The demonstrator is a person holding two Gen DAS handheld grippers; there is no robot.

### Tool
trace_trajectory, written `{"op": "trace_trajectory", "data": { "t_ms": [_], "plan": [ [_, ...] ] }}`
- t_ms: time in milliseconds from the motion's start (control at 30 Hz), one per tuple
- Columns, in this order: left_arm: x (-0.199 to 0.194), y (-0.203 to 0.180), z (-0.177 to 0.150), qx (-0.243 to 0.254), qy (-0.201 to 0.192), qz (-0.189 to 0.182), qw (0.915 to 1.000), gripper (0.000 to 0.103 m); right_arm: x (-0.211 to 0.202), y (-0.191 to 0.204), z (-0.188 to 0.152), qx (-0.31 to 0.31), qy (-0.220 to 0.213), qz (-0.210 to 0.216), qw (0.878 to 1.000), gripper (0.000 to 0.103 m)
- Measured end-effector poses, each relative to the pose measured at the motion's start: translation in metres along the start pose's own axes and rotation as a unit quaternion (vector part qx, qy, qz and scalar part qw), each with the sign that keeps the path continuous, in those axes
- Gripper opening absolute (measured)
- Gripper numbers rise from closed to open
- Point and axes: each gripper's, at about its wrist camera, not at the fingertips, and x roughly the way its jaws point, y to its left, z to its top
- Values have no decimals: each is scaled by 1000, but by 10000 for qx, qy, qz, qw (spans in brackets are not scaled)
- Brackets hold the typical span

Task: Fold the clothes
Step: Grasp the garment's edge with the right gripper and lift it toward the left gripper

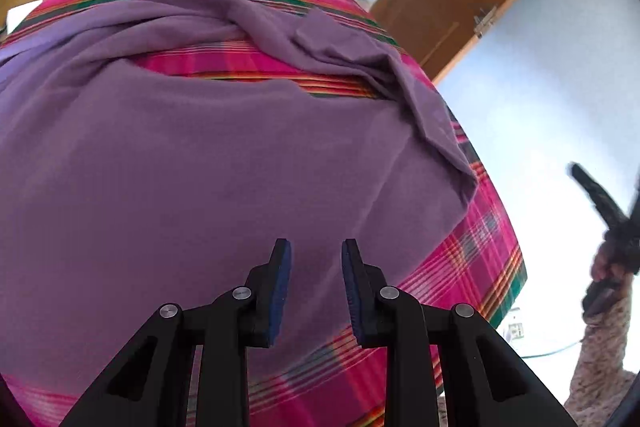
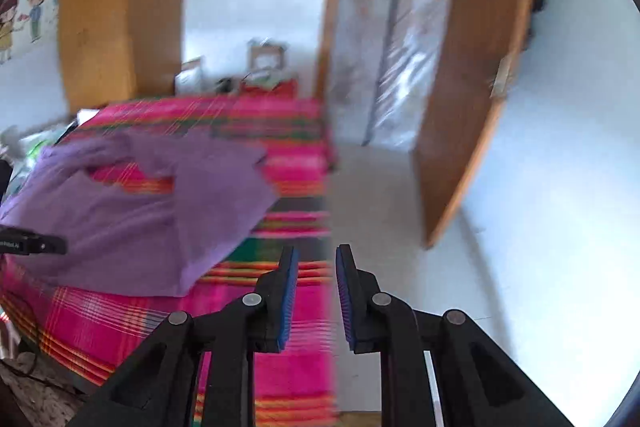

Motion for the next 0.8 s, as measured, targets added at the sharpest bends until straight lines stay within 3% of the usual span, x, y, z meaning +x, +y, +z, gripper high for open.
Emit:
{"op": "trace_trajectory", "data": {
  "t_ms": [133,233,333,567,800],
  "plan": [
    [9,-5,3,33,61,-2,10000,27,45,39,15,-359,6,602,9975,20],
    [16,-9,6,57,108,-4,9999,27,69,61,37,-575,-9,822,9950,23],
    [23,-13,9,81,154,-6,9998,27,91,83,59,-826,-67,1036,9912,34],
    [29,-14,14,109,157,-55,9998,27,142,121,87,-1390,119,1061,9845,38],
    [32,-13,18,96,144,-156,9997,27,171,139,95,-1774,342,632,9815,37]
  ]
}}
